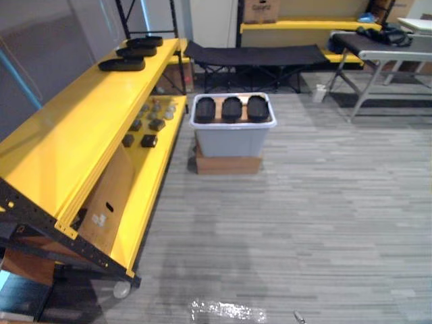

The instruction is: Walk over and take plastic housings, then place them on the shelf

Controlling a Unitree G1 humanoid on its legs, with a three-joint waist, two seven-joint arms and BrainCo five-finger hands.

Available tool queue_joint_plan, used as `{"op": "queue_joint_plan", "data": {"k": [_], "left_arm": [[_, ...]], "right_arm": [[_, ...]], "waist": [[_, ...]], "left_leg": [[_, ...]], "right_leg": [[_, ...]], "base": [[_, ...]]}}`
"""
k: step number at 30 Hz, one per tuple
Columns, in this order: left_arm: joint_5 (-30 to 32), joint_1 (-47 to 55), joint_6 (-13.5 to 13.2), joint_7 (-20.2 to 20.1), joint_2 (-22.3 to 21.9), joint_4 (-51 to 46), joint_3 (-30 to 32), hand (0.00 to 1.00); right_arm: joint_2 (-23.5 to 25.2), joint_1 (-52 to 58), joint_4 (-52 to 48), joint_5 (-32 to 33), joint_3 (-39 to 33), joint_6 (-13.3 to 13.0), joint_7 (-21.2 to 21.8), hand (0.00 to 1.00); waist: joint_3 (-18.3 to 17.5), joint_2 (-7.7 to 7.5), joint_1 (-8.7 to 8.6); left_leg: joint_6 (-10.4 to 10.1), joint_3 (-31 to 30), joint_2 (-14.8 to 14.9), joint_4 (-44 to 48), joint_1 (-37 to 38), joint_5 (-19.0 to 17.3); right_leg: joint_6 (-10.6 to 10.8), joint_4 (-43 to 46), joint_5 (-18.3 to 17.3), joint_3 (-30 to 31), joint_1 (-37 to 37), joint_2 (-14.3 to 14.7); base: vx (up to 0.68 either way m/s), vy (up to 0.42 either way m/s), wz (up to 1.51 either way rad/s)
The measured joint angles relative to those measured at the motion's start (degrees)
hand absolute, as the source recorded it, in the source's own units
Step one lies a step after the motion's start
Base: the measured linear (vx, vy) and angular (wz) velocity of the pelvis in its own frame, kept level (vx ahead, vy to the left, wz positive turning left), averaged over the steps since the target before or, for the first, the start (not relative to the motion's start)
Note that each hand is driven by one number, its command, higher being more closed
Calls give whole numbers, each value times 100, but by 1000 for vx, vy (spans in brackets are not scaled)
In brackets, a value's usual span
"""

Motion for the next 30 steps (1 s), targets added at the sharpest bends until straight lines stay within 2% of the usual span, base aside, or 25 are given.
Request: {"op": "queue_joint_plan", "data": {"k": [3, 5, 7, 15, 18, 19, 20, 21, 25, 26, 27, 30], "left_arm": [[-7, -39, -65, 85, -9, 25, 101, 0], [-7, -61, -224, 86, -9, 24, 111, 0], [-3, -100, -252, 86, -2, 18, 121, 0], [-42, -107, -334, 73, 14, 14, 116, 0], [-43, -105, -381, 77, 12, 13, 112, 0], [-44, -103, -401, 87, 11, 13, 105, 0], [-43, -100, -443, 165, 6, 13, 77, 0], [-41, -103, -443, 202, 7, 13, 62, 0], [-37, -102, -445, 217, 7, 14, 51, 0], [-7, -104, -459, 245, 7, 15, 38, 0], [6, -105, -462, 245, 11, 14, 8, 0], [52, -116, -462, 243, 53, 13, -179, 0]], "right_arm": [[120, -165, 1, -5, 0, -104, -127, 0], [179, -238, 1, -67, -6, -346, -249, 0], [207, -335, 0, -69, -8, -431, -301, 0], [235, -423, -11, -70, -9, -402, 110, 0], [214, -424, -18, -179, -35, -219, 214, 0], [202, -428, -32, -199, -64, -53, 305, 0], [146, -419, -26, -219, -64, 257, 456, 0], [143, -420, -24, -217, -64, 330, 455, 0], [138, -407, -2, -207, -56, 369, 455, 0], [114, -394, -1, -168, -61, 531, 468, 0], [112, -393, 0, -168, -59, 566, 466, 0], [109, -384, -3, -164, -59, 556, 462, 0]], "waist": [[26, -19, -29], [66, -18, -25], [185, -42, -25], [259, -65, -30], [268, -66, -33], [268, -65, -32], [267, -65, -33], [268, -67, -36], [270, -71, -36], [275, -80, -38], [278, -86, -38], [303, -130, -42]], "left_leg": [[-14, 19, -31, -128, 92, 9], [-15, 20, -51, -189, 115, 10], [-16, 35, -53, -210, 189, 9], [-27, 130, -78, -308, 287, 2], [-26, 131, -80, -308, 289, 3], [-25, 133, -81, -308, 292, 4], [-57, 128, -94, -391, 315, 58], [-60, 113, -102, -395, 333, 71], [-45, 89, -112, -398, 377, 84], [-5, 40, -154, -439, 377, 116], [3, 31, -168, -441, 382, 120], [7, 8, -219, -441, 368, 119]], "right_leg": [[23, -67, 5, -5, 38, -15], [72, -75, 7, -13, 35, -33], [113, -77, 28, -16, 95, -35], [157, -82, 25, -20, 111, -50], [157, -82, 25, -25, 112, -52], [157, -82, 24, -30, 114, -53], [156, -82, 22, -61, 125, -59], [156, -82, 21, -103, 124, -66], [152, -81, 16, -172, 189, -75], [140, -81, -7, -202, 183, -109], [158, -69, -19, -213, 183, -123], [232, 294, -204, -270, 28, -230]], "base": [[80, 6, -3], [73, 11, -1], [25, 6, -2], [12, 12, -6], [0, 0, 0], [-37, -5, 0], [-27, -8, 3], [-27, -7, 7], [-24, 3, 6], [-58, 21, 9], [-54, 34, 11], [-16, 47, 8]]}}
